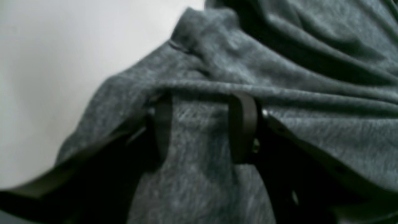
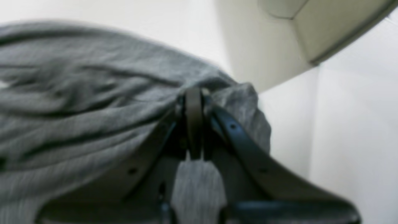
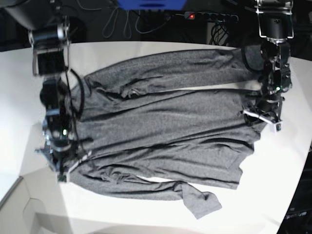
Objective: Layout the t-shirt on the table in an organized manner, then fold the t-shirt properly
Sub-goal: 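Drag the shirt's collar corners apart with both grippers, spreading it flat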
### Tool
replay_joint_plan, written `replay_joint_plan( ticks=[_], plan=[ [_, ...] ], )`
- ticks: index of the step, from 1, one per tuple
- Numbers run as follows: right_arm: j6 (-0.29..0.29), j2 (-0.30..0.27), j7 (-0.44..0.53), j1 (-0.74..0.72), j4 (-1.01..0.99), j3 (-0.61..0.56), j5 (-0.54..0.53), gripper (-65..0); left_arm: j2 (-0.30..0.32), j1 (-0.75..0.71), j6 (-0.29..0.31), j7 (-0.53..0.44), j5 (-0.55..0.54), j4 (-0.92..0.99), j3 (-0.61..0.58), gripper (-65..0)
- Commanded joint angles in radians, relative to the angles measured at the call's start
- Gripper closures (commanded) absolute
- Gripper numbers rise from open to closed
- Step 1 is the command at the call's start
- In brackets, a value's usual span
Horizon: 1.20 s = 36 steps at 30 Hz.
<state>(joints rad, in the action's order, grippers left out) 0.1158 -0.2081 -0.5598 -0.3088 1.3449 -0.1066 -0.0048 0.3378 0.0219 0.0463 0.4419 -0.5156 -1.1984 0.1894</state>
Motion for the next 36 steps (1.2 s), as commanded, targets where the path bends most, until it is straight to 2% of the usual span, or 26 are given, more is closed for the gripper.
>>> replay_joint_plan(
  ticks=[1, 4, 6, 9, 16, 18, 21, 26, 31, 36],
  plan=[
    [-0.008, 0.011, -0.009, 0.015, 0.071, 0.005, 0.006, 0.0, 0.007, 0.014, -0.015, 0.034, 0.004, -0.005, 0.002, -29.3],
    [-0.109, 0.054, -0.121, 0.129, 0.241, 0.014, 0.007, 0.0, 0.001, 0.04, -0.015, 0.039, 0.004, -0.005, 0.002, -29.3],
    [-0.135, 0.088, -0.177, 0.196, 0.311, 0.029, 0.007, 0.0, -0.003, 0.048, -0.013, 0.039, 0.002, -0.005, 0.002, -29.3],
    [-0.135, 0.112, -0.2, 0.28, 0.359, 0.032, 0.007, 0.0, -0.004, 0.048, -0.013, 0.041, 0.001, -0.019, 0.002, -29.3],
    [-0.135, 0.108, -0.191, 0.417, 0.354, 0.035, 0.007, 0.0, -0.004, -0.023, -0.013, 0.041, 0.001, -0.212, 0.002, -29.3],
    [-0.135, 0.101, -0.19, 0.44, 0.353, 0.067, 0.007, 0.0, -0.004, -0.05, -0.019, 0.041, 0.001, -0.269, 0.002, -29.3],
    [-0.135, 0.101, -0.168, 0.446, 0.31, 0.129, 0.007, 0.0, -0.006, -0.119, -0.023, 0.045, 0.001, -0.384, 0.002, -29.3],
    [-0.135, 0.08, -0.127, 0.44, 0.233, 0.222, 0.009, 0.0, -0.044, -0.256, -0.016, 0.153, 0.005, -0.561, 0.002, -29.3],
    [-0.136, 0.068, -0.125, 0.419, 0.201, 0.295, 0.009, 0.0, -0.047, -0.379, -0.015, 0.232, 0.004, -0.614, -0.008, -29.3],
    [-0.136, 0.068, -0.127, 0.422, 0.264, 0.348, 0.007, 0.0, -0.042, -0.506, -0.013, 0.242, 0.002, -0.664, -0.001, -29.3]
  ],
)
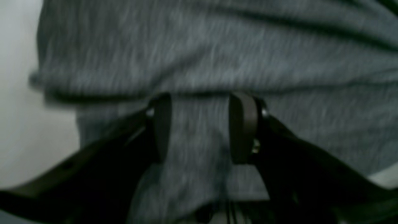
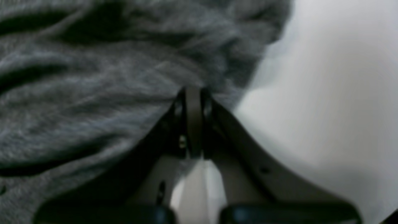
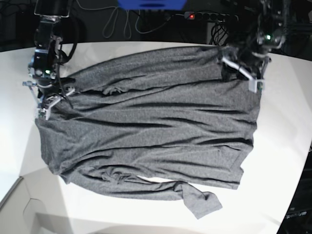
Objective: Layout the t-shirt on the table in an organized manner, then fold the t-shirt properly
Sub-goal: 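Drag the shirt's collar corners apart with both grippers, spreading it flat, then hold the collar corners with both grippers and pull them taut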
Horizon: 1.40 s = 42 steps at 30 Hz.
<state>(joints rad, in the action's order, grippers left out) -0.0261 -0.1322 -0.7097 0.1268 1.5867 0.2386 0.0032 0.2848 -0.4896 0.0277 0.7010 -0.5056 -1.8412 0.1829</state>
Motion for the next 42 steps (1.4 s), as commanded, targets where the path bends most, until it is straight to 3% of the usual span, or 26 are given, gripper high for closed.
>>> replay_joint_plan(
  ticks=[1, 11, 20, 24, 30, 36, 42],
  plan=[
    [0.005, -0.008, 0.023, -0.014, 0.036, 0.003, -0.001, 0.0, 0.011, -0.014, 0.005, -0.017, -0.006, -0.033, 0.002, -29.3],
    [0.005, 0.027, 0.014, 0.02, 0.163, -0.002, -0.002, 0.0, 0.027, -0.111, 0.005, -0.025, 0.005, -0.039, 0.048, -29.3],
    [0.005, 0.07, 0.012, 0.084, 0.226, -0.006, -0.002, 0.0, 0.038, -0.025, 0.007, -0.028, 0.003, 0.151, 0.099, -29.3],
    [0.005, 0.095, 0.012, 0.139, 0.264, -0.064, -0.002, 0.0, 0.044, 0.01, 0.007, -0.028, 0.003, 0.185, 0.102, -29.3],
    [0.005, 0.093, 0.023, 0.164, 0.209, -0.161, -0.002, 0.0, 0.075, 0.03, 0.007, -0.028, 0.003, 0.188, 0.102, -29.3],
    [0.005, 0.076, 0.025, 0.141, 0.054, -0.161, -0.002, 0.0, 0.089, 0.047, 0.007, -0.028, 0.003, 0.202, 0.112, -29.3],
    [0.005, 0.067, 0.025, 0.262, 0.159, -0.166, -0.002, 0.0, 0.09, 0.058, 0.007, -0.028, 0.003, 0.242, 0.134, -29.3]
  ],
)
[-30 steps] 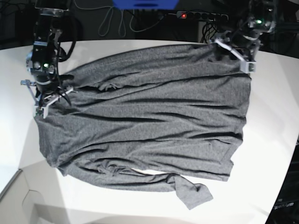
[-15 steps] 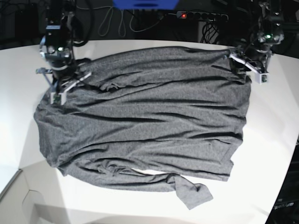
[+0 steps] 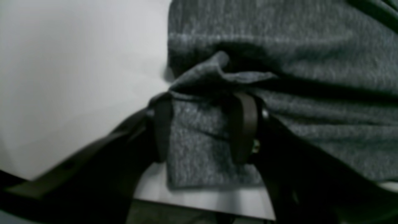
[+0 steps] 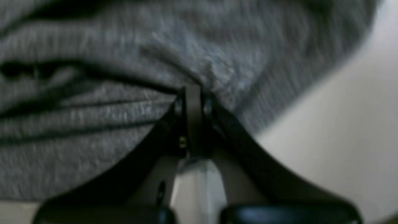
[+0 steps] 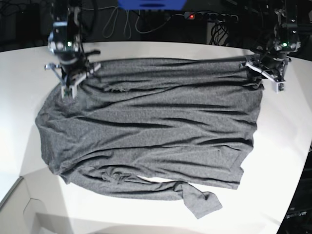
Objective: Layout the t-shirt on the table in an organized manner, then fold the t-shirt properly
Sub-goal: 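Hold the collar corners with both grippers and pull them taut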
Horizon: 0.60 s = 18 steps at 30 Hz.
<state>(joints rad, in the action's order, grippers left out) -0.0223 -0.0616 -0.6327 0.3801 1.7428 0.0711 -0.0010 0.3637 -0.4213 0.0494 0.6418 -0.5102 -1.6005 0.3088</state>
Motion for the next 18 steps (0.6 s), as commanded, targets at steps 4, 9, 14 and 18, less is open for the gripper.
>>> replay_joint_plan(
  ticks=[4, 9, 14, 18],
  plan=[
    [0.0, -0.004, -0.052, 0.098, 0.087, -0.001, 0.002, 0.0, 0.01, -0.006, -0.015, 0.031, 0.008, 0.006, 0.03, -29.4],
    [0.0, -0.016, -0.054, 0.168, 0.136, -0.038, 0.003, 0.0, 0.01, 0.005, -0.015, 0.031, 0.008, -0.001, 0.031, -29.4],
    [0.0, -0.031, -0.054, 0.179, 0.127, -0.058, 0.003, 0.0, 0.01, 0.003, -0.015, 0.031, 0.003, -0.002, 0.031, -29.4],
    [0.0, -0.031, -0.063, 0.188, 0.142, -0.057, 0.003, 0.0, 0.011, 0.003, -0.015, 0.031, 0.0, -0.002, 0.031, -29.4]
  ],
)
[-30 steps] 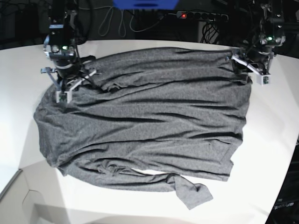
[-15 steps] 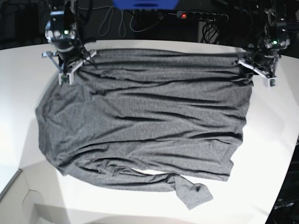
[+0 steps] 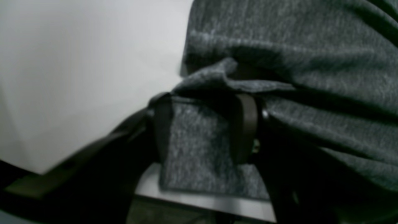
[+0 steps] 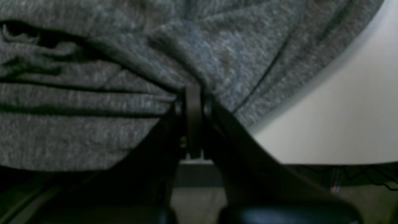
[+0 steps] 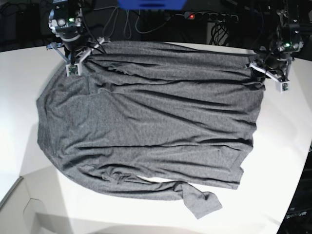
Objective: Layout the t-shirt on the table in an organized manner, then fold the t-shirt properly
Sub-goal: 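Hold the collar corners with both grippers and pull them taut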
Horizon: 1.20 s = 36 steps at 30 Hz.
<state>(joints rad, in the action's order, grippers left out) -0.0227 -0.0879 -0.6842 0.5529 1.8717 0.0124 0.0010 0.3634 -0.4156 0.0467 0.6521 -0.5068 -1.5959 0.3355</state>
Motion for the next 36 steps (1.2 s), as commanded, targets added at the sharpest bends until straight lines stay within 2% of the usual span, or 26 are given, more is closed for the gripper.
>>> replay_joint_plan(
  ticks=[1, 5, 14, 26, 36],
  plan=[
    [0.0, -0.005, -0.013, 0.026, 0.015, 0.001, 0.001, 0.0, 0.013, -0.002, -0.012, 0.021, -0.003, -0.007, 0.004, -29.4],
    [0.0, -0.006, -0.012, 0.052, 0.042, -0.005, 0.001, 0.0, 0.013, -0.001, -0.012, 0.019, -0.003, -0.007, 0.007, -29.4],
    [0.0, -0.003, -0.002, 0.055, 0.095, 0.005, 0.001, 0.0, 0.007, 0.001, -0.011, 0.019, -0.006, -0.034, 0.106, -29.4],
    [0.0, 0.001, -0.002, 0.052, 0.154, -0.002, 0.001, 0.0, 0.006, -0.012, -0.011, 0.03, -0.006, -0.174, 0.112, -29.6],
    [0.0, -0.005, -0.002, 0.054, 0.153, -0.004, 0.001, 0.0, 0.006, -0.09, -0.011, 0.021, -0.005, -0.214, 0.112, -29.8]
  ],
)
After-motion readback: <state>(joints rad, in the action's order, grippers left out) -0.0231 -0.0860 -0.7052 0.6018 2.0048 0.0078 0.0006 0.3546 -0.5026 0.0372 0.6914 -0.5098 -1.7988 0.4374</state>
